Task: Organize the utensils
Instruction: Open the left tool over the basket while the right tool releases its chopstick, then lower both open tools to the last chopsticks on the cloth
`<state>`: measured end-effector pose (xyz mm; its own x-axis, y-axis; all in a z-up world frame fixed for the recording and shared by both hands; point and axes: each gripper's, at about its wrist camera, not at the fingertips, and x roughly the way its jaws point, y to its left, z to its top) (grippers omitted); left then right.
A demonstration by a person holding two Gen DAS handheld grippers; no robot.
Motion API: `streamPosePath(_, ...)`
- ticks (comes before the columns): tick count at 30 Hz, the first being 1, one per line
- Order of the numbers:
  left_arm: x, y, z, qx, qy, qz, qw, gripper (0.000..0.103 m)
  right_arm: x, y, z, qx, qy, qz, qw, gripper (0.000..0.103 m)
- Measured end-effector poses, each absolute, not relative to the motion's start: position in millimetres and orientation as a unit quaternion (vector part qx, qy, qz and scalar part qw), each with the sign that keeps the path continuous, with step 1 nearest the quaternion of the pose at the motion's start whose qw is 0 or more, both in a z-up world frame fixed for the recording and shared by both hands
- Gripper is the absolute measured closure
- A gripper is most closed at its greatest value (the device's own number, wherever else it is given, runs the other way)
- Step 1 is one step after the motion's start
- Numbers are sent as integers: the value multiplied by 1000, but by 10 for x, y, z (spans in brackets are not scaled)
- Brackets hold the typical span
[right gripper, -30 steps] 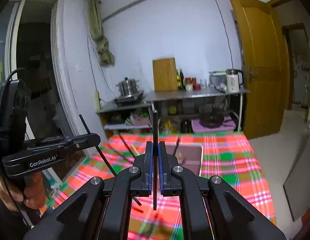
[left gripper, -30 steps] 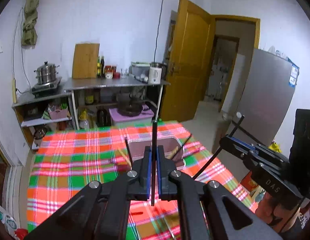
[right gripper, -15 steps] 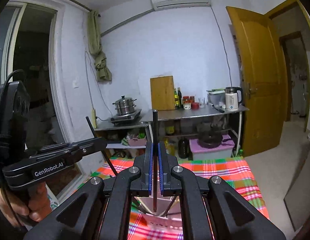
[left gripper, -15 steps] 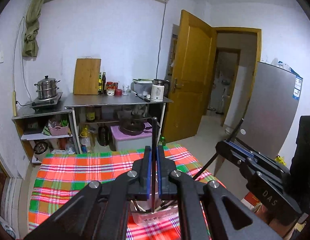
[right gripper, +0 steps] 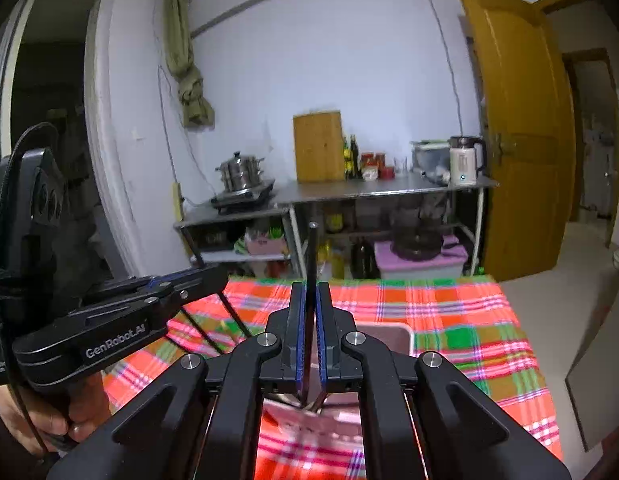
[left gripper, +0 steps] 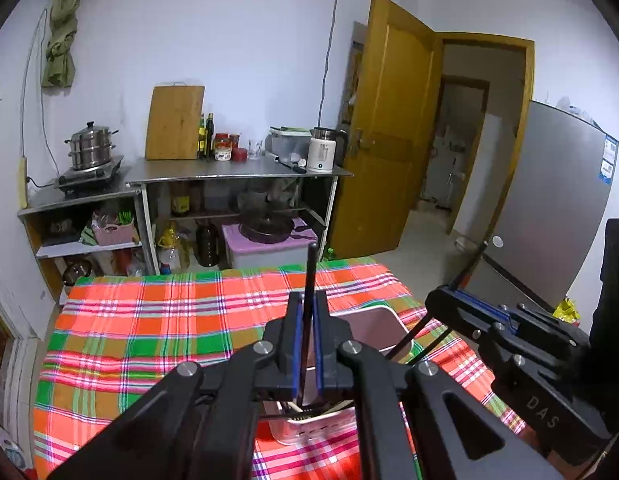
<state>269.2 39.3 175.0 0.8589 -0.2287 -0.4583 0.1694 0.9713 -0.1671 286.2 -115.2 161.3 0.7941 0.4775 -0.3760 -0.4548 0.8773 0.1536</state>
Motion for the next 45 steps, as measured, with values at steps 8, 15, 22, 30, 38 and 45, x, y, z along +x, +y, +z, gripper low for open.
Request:
streamPosePath(8,2504,478,1848,-73,225,-110,965,74,2766,-1174,1611,17,207,247,946,90)
streamPosePath(15,2094,544,1947,-75,203,-111,970,72,2433,-1384,1683,32,192,246,949,90)
streamPosePath(22,1674,571,1728,-77,212,-113,968,72,2023,-1570,1538,43,198,252,946,90)
streamPosePath(30,1370,558,1104,-84,263,-110,955,72,1772,-1618,1003,51,257,259,930,90)
streamPosePath(38,1242,579,561,-98,318,-103,937,72,1664,-1478,416,43,324,268,906,90)
streamPosePath(45,1254,519,281,-94,354,-100,925,72,1669,-1370,123,36,359,267,894,90)
